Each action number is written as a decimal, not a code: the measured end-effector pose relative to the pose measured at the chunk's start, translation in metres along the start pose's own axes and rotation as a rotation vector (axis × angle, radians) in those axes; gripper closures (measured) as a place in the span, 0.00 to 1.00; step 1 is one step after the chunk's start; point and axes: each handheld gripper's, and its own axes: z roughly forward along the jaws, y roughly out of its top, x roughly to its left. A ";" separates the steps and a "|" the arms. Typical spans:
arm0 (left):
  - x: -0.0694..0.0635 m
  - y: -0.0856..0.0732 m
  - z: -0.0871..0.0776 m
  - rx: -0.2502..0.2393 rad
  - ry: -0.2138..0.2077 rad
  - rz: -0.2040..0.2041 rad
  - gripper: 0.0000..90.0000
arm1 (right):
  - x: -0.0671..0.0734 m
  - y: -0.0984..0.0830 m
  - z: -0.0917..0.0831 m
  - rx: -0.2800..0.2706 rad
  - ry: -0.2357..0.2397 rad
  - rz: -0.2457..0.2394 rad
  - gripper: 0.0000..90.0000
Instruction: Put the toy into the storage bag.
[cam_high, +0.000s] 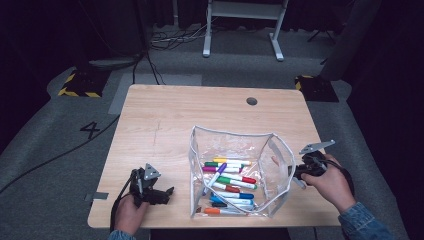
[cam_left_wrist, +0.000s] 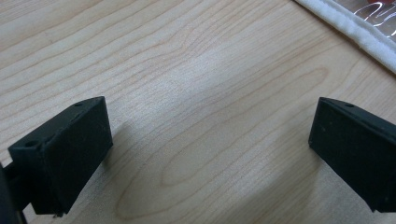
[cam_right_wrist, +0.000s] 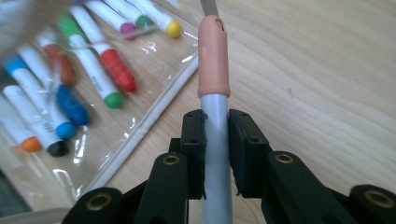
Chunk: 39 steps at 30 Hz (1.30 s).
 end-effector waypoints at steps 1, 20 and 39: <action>0.000 0.000 0.000 0.000 0.000 0.000 0.00 | 0.001 0.002 -0.006 -0.006 -0.001 0.000 0.86; 0.000 0.000 0.000 -0.001 -0.002 -0.004 0.00 | 0.015 0.033 -0.103 -0.135 -0.002 -0.033 0.85; 0.000 0.001 0.000 0.003 -0.002 -0.001 0.00 | 0.067 0.077 -0.125 -0.123 0.092 -0.196 0.85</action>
